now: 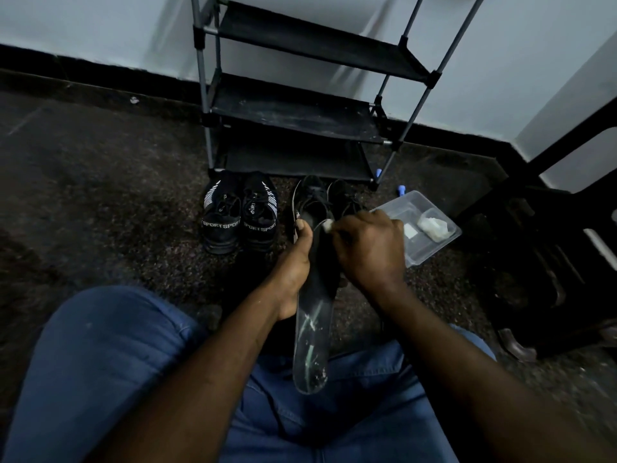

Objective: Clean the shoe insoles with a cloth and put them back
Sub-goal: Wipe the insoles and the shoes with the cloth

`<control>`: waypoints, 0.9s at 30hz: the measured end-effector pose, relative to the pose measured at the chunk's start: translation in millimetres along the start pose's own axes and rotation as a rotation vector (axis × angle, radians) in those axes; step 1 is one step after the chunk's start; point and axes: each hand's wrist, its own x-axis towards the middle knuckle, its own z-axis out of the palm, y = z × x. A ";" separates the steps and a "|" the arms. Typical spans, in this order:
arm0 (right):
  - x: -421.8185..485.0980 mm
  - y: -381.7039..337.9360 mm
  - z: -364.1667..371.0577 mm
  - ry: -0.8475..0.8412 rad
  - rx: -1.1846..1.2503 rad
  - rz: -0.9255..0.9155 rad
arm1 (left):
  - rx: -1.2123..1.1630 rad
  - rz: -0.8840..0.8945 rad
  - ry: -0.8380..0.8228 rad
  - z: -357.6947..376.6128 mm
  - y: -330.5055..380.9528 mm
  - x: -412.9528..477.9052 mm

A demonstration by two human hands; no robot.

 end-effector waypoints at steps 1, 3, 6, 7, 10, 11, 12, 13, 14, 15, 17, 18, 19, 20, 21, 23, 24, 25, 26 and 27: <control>2.4 4.0 -0.9 0.005 0.022 0.061 | 0.004 -0.011 -0.017 0.1 -0.7 0.0; -2.5 2.0 0.4 -0.024 0.054 0.085 | 0.003 -0.009 -0.011 -3.5 -2.2 2.5; -28.5 -10.6 6.9 -0.094 0.067 -0.053 | 0.004 0.010 0.106 -6.6 0.3 6.0; -37.2 -13.1 8.5 -0.104 0.069 -0.089 | 0.009 0.013 0.145 -7.2 0.3 8.6; -57.9 -20.4 12.6 -0.101 0.105 -0.128 | -0.035 0.028 0.222 -5.5 -1.7 12.6; -62.5 -22.8 13.9 -0.106 0.126 -0.136 | -0.062 0.033 0.240 -5.1 -1.6 12.1; -65.8 -24.3 14.2 -0.112 0.142 -0.151 | -0.084 0.036 0.246 -5.6 -1.2 11.8; -67.6 -24.4 14.2 -0.117 0.150 -0.167 | -0.093 0.035 0.236 -6.6 0.2 11.4; -67.4 -22.5 13.9 -0.121 0.145 -0.180 | -0.092 0.033 0.215 -7.1 1.8 10.7; -64.9 -19.2 12.6 -0.123 0.129 -0.177 | -0.088 0.028 0.192 -7.3 2.8 10.6; -55.5 -10.1 10.2 -0.110 0.098 -0.119 | -0.074 0.020 0.164 -6.6 3.3 9.4; -49.6 -6.1 8.8 -0.098 0.094 -0.077 | -0.061 0.013 0.160 -5.9 2.5 8.3; -43.5 -3.1 7.8 -0.086 0.092 -0.041 | -0.044 -0.001 0.150 -5.0 1.5 6.6; -37.3 -1.2 7.1 -0.078 0.086 -0.018 | -0.032 -0.016 0.125 -3.1 0.5 3.9; -30.9 -0.2 6.4 -0.072 0.076 -0.005 | -0.027 -0.026 0.098 -0.6 -0.1 0.4; -17.4 1.3 4.6 -0.036 0.056 0.022 | -0.032 -0.024 0.062 0.5 -1.7 -1.3; -10.7 2.3 3.3 -0.008 0.058 0.052 | -0.025 -0.020 0.054 0.3 -2.5 -0.4; -4.9 2.7 2.0 0.020 0.070 0.086 | -0.015 -0.016 0.046 -0.3 -3.1 0.3; -1.0 2.1 1.5 0.041 0.090 0.112 | 0.000 -0.010 0.034 -0.8 -3.2 0.5; 0.5 0.0 1.5 0.045 0.111 0.116 | 0.004 -0.009 0.024 -1.3 -3.2 0.9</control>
